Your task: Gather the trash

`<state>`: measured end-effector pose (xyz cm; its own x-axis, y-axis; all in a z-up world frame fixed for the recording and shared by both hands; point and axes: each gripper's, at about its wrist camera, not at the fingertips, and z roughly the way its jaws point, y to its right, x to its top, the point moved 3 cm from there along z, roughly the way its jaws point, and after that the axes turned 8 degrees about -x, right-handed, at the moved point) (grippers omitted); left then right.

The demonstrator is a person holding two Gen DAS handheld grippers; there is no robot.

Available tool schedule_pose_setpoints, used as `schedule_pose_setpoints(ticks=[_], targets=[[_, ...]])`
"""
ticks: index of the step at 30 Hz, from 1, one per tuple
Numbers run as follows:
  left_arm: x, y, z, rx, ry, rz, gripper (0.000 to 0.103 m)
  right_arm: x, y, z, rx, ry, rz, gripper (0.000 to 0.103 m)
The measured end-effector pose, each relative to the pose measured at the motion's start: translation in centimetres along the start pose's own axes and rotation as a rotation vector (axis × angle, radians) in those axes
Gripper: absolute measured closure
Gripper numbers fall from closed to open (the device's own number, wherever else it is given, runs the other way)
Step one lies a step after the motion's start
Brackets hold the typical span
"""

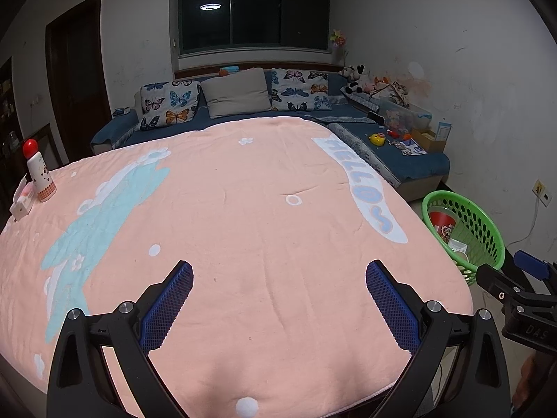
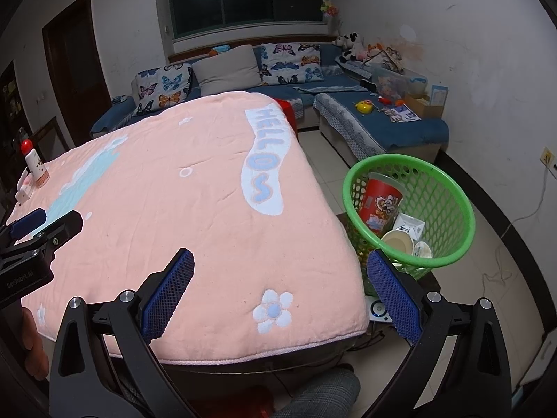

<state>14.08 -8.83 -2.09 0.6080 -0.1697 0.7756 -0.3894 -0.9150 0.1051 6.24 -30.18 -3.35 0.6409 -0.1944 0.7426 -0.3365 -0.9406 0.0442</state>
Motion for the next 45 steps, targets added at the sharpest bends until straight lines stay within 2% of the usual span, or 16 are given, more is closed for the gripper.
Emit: schedule_pose_setpoints(ticks=[26, 45], targets=[[-0.20, 0.24, 0.29, -0.010, -0.005, 0.003, 0.007, -0.20, -0.44, 0.49, 0.006, -0.009, -0.006, 0.005], [0.03, -0.27, 0.34, 0.011, 0.010, -0.009, 0.007, -0.35, -0.16, 0.81, 0.010, -0.010, -0.001, 0.004]])
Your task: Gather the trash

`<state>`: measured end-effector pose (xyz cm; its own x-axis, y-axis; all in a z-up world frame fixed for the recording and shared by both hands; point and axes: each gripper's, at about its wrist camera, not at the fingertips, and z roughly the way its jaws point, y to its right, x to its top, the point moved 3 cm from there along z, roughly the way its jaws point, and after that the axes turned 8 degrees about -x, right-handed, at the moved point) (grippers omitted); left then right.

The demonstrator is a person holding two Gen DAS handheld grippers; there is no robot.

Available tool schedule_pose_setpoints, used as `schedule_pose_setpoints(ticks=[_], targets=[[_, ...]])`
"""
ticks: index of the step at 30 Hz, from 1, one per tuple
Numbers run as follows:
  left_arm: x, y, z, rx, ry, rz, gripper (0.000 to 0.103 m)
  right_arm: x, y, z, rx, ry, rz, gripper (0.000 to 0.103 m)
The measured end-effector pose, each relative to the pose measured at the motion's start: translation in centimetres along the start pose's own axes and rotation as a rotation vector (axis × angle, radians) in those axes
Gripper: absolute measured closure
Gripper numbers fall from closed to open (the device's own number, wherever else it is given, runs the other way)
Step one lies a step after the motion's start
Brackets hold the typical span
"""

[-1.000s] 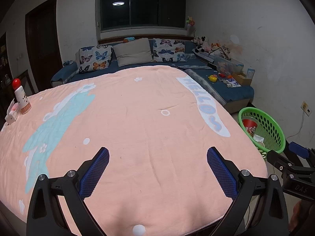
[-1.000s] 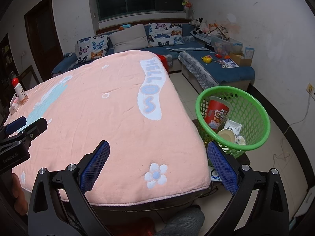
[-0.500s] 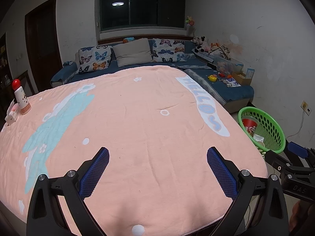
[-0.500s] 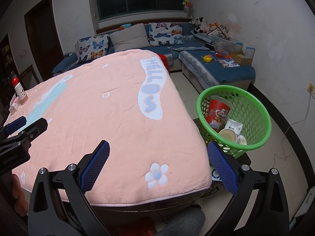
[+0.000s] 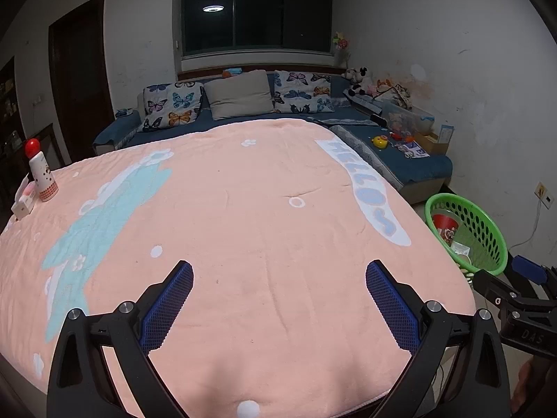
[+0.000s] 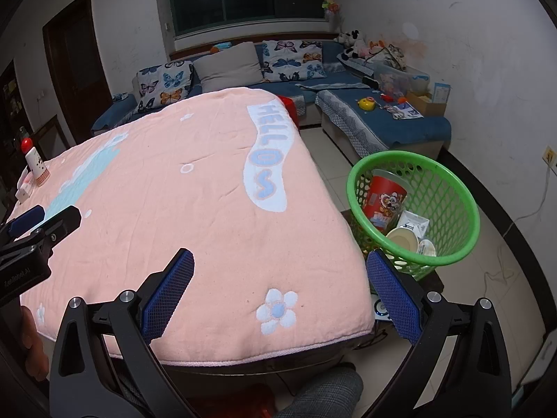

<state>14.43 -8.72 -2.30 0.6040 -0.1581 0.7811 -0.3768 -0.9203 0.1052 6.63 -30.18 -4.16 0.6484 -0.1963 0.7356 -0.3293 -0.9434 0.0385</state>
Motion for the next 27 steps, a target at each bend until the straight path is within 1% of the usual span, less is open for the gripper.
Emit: schedule_pose_setpoints(ticks=[4, 27], targets=[[0.14, -0.22, 0.05, 0.000, -0.005, -0.012, 0.007, -0.02, -0.01, 0.04, 0.002, 0.002, 0.001, 0.004], [0.13, -0.34, 0.18, -0.003, -0.013, -0.011, 0.007, 0.04, -0.02, 0.04, 0.001, 0.003, 0.002, 0.004]])
